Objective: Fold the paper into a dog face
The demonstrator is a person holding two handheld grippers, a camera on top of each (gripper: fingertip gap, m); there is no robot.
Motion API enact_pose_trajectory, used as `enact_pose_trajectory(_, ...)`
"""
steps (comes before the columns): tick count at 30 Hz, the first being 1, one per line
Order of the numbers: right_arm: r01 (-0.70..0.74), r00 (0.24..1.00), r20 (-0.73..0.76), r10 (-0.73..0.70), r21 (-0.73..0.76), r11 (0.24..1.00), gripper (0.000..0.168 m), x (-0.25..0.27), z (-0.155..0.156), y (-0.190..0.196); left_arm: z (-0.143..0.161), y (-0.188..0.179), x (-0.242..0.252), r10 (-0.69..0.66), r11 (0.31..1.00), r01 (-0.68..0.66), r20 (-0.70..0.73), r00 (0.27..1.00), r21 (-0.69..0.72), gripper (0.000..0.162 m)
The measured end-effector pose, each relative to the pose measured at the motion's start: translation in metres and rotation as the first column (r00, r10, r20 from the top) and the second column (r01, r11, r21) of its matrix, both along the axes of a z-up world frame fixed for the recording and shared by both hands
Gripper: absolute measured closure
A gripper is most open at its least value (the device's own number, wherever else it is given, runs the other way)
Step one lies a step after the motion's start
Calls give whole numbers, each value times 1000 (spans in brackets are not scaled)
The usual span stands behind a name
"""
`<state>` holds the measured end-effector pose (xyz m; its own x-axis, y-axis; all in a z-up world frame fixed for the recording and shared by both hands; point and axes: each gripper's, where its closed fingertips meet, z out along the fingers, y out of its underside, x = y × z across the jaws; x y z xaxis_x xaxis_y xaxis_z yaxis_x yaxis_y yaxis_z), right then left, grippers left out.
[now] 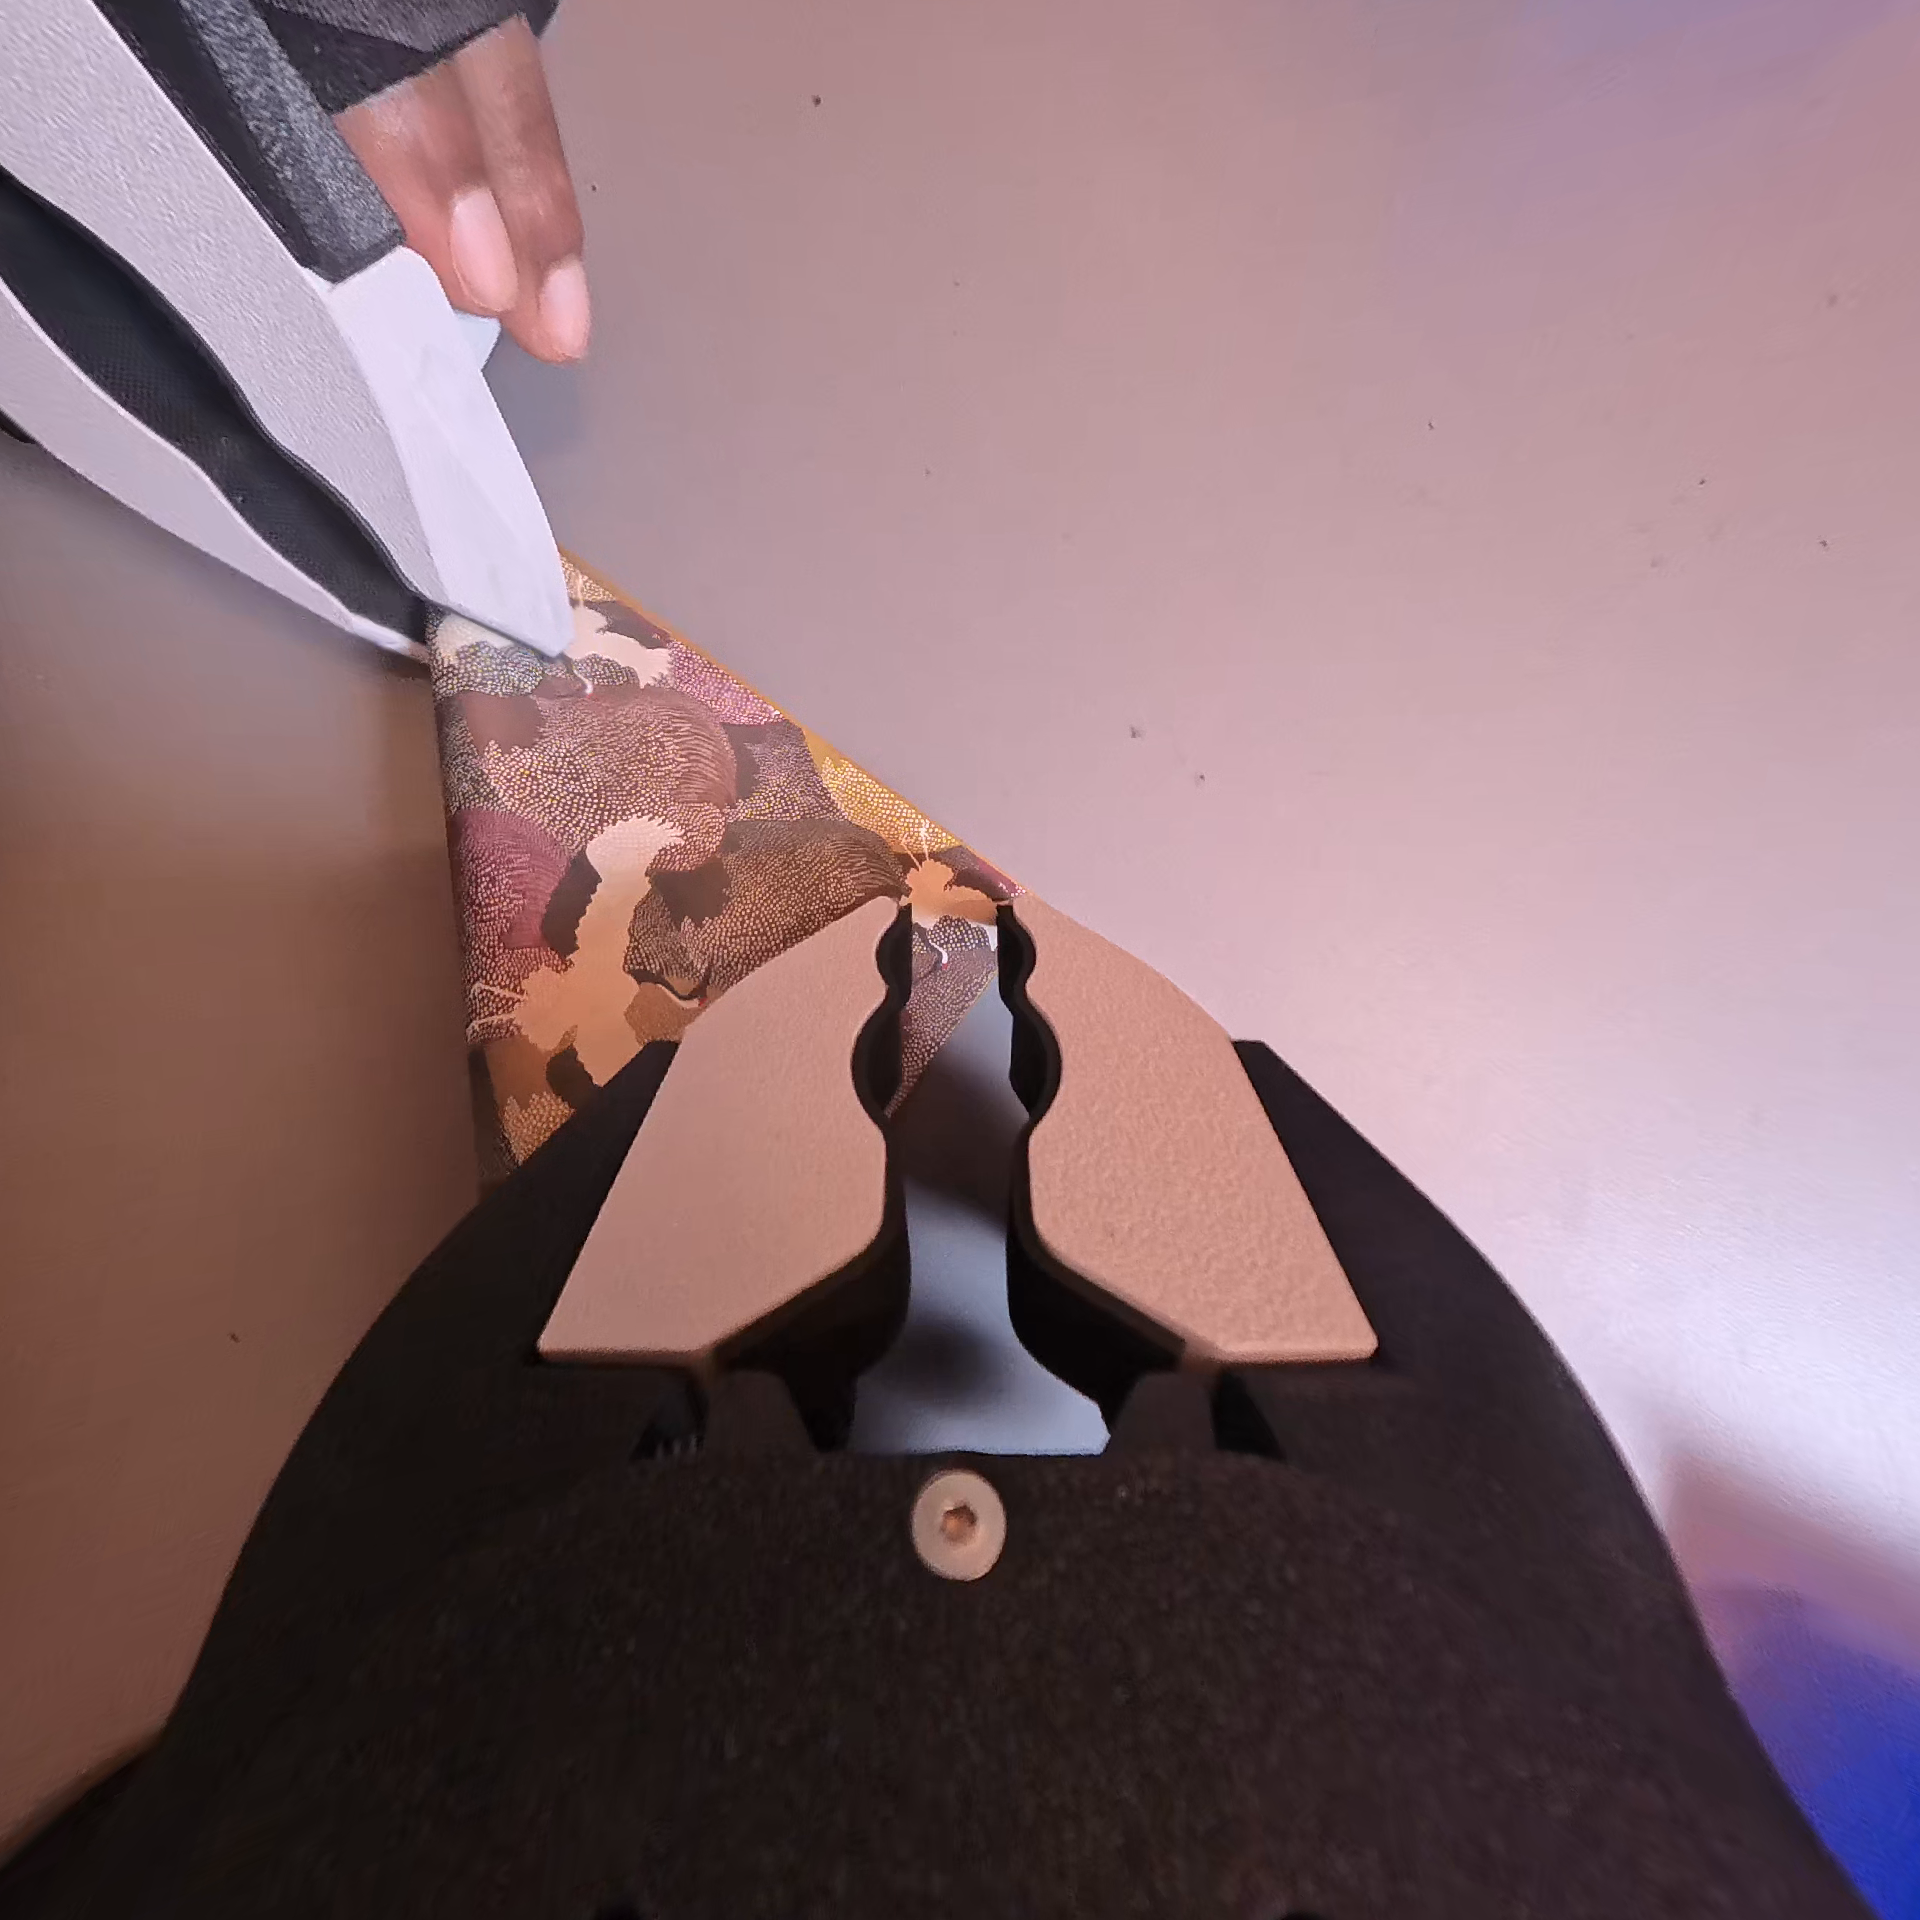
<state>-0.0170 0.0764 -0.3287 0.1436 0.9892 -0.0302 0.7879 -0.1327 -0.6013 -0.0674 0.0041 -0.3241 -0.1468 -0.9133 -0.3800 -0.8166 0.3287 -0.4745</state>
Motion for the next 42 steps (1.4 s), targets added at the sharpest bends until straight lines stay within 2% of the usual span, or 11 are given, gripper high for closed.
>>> enact_pose_trajectory(10, 2, 1000, 1, -2, 8, 1000, 153, 0, 0, 0, 2, 6, -24, 78, 979, -69, -41, 996, 191, 146)
enact_pose_trajectory(16, 3, 1000, 4, -3, 9, 1000, 153, 0, 0, 0, 3, 8, -42, 126, 959, -110, -44, 991, 261, 149)
enact_pose_trajectory(25, 4, 1000, 4, -4, 7, 1000, 153, -1, 0, 1, 11, 9, -47, 118, 908, -93, -37, 992, 409, 158)
enact_pose_trajectory(31, 5, 1000, 3, -5, 7, 1000, 153, 0, 0, 0, 10, 10, -48, 127, 897, -96, -42, 991, 432, 162)
enact_pose_trajectory(39, 8, 1000, 7, -8, 3, 1000, 154, 0, 0, 1, 18, 15, -50, 156, 873, -164, 56, 986, 459, 162)
enact_pose_trajectory(40, 8, 1000, 8, -8, 2, 1000, 154, 0, 0, 0, 20, 15, -50, 158, 870, -170, 64, 985, 463, 159)
enact_pose_trajectory(42, 9, 1000, 8, -9, 2, 1000, 154, 0, 0, 0, 23, 18, -53, 185, 860, -201, 81, 979, 468, 142)
